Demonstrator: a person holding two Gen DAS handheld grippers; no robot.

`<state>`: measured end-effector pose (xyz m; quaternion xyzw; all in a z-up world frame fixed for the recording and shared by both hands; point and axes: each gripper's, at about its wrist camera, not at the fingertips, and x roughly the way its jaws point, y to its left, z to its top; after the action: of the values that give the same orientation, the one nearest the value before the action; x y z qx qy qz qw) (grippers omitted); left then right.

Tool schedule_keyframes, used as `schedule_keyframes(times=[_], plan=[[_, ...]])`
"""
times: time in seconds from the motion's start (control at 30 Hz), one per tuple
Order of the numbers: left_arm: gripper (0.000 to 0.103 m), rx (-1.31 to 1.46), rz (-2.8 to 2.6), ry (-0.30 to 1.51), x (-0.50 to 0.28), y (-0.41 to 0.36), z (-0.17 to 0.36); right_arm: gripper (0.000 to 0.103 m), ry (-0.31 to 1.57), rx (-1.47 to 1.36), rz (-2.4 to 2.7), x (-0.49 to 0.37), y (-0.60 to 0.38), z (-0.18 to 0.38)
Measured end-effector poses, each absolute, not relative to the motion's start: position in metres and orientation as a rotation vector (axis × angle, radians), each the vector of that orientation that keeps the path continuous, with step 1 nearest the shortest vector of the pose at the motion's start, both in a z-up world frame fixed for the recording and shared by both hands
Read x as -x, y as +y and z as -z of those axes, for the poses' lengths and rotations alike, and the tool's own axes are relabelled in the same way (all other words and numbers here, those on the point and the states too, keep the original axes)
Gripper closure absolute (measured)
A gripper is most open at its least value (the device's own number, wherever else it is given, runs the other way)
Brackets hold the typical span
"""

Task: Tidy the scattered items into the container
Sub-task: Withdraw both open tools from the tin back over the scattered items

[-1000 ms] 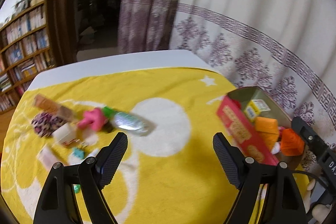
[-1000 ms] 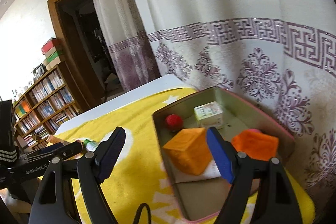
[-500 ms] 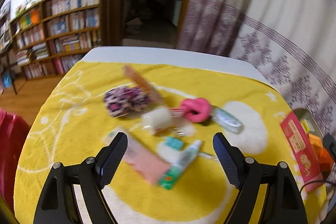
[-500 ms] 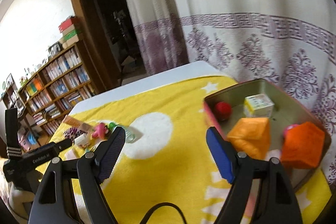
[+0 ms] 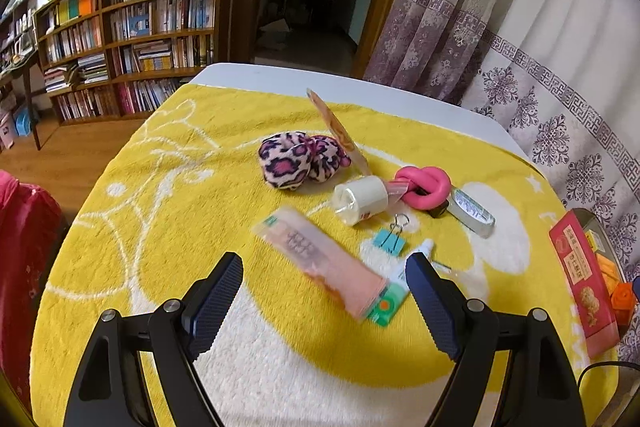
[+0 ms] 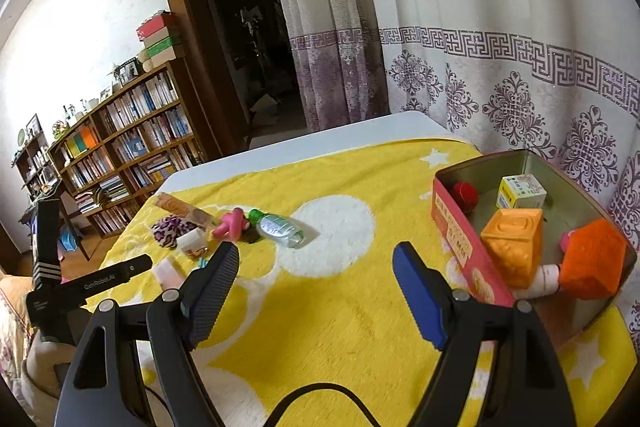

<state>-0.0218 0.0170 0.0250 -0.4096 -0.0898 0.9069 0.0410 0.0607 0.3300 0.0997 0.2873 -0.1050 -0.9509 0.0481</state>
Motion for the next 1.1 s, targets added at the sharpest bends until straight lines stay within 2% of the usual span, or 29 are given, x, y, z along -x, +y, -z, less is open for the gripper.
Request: schedule_keyframes(times=[0.4,0.63,0.83,1.1], plan=[[0.018,1.089,-2.858,-0.282,-0.069,0.002,-0.072,0.021,-0.338,-0.711,2.865,-0.139,0.324,-0.133],[0.018,0.999,-2.879,-0.216,-0.124,0.008,-0.092,0.020,-0.250,-0.622,2.830,-0.186,0.307,-0.148],[0.018,0.991,-2.873,-0.203,-0.128,0.012,-0.094,0.019,-0.194,-0.606,2.831,-0.194,0.302,-0.151],[0.018,1.165,-2.833,-0.221,-0.089,0.010,-0.057,0.019,-0.293,-0.753,2.815,-0.158,0.318,-0.128]])
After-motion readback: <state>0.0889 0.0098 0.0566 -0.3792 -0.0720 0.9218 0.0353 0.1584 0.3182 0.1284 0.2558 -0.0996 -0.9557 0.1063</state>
